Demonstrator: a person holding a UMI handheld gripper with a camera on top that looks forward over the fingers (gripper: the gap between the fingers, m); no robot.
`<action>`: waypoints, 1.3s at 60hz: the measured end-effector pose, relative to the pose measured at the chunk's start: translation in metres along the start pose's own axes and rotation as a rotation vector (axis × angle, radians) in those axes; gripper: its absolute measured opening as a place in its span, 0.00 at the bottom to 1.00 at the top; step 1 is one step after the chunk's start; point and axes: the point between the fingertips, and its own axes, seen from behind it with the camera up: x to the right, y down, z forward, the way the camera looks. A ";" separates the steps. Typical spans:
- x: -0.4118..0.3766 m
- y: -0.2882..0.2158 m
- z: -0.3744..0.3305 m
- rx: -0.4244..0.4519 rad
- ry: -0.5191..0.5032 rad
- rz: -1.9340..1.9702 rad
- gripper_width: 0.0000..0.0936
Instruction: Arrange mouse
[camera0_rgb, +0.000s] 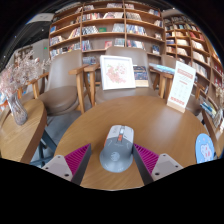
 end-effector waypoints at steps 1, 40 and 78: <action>0.001 -0.001 0.003 -0.003 -0.001 0.002 0.90; -0.003 -0.038 0.020 -0.005 -0.038 -0.066 0.48; 0.324 -0.028 -0.094 0.021 0.150 0.051 0.48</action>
